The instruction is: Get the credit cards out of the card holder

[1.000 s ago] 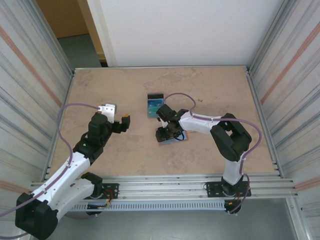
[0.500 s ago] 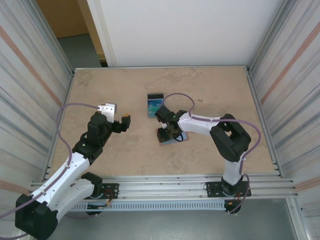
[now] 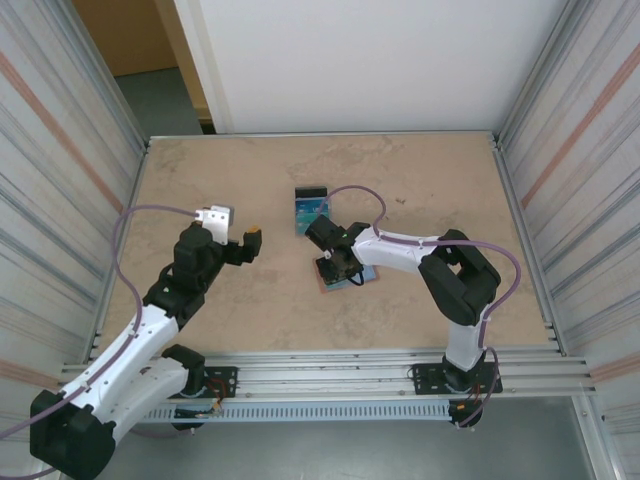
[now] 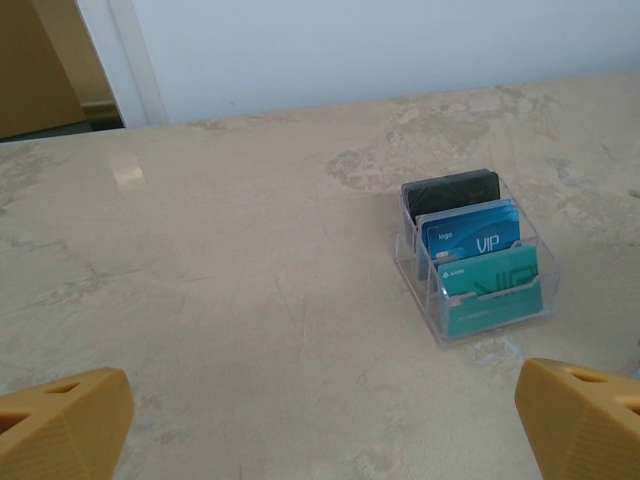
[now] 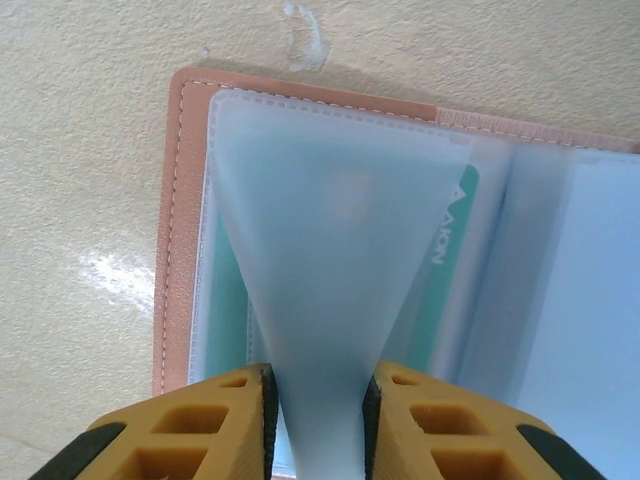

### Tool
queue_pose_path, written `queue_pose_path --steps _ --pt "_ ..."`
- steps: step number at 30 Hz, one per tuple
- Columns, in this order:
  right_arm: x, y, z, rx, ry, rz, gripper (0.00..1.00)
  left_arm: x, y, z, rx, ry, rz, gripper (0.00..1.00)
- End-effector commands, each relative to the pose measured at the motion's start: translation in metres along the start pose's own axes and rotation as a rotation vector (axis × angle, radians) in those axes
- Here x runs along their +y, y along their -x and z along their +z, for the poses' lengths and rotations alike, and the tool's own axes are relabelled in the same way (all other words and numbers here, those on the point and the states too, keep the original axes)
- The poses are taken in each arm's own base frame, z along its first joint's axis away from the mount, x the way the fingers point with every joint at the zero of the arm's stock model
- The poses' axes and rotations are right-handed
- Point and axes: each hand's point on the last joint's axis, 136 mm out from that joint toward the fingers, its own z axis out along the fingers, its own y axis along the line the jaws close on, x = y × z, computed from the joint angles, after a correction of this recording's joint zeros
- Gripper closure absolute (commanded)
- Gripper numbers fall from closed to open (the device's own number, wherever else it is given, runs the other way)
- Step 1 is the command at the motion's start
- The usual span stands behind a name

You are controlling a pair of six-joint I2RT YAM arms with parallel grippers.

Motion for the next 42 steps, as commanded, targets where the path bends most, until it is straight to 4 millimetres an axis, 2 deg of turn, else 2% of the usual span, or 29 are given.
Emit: queue_pose_path --steps 1,10,29,37,42 --pt "-0.006 0.007 -0.013 -0.029 -0.036 0.041 0.72 -0.005 0.02 -0.007 -0.042 -0.031 -0.004 0.01" --pt "-0.035 0.014 -0.026 -0.075 -0.172 0.06 0.67 -0.006 0.024 -0.007 -0.053 -0.036 -0.012 0.01" --pt "-0.086 0.019 -0.037 -0.105 -0.262 0.15 0.65 -0.007 0.026 -0.007 -0.056 -0.034 -0.01 0.01" --pt "-0.114 0.014 -0.046 -0.116 -0.28 0.229 0.65 -0.008 0.027 -0.006 -0.051 -0.037 -0.005 0.01" --pt "-0.132 0.003 -0.045 -0.104 -0.285 0.283 0.65 -0.011 0.028 -0.003 -0.049 -0.045 -0.003 0.01"
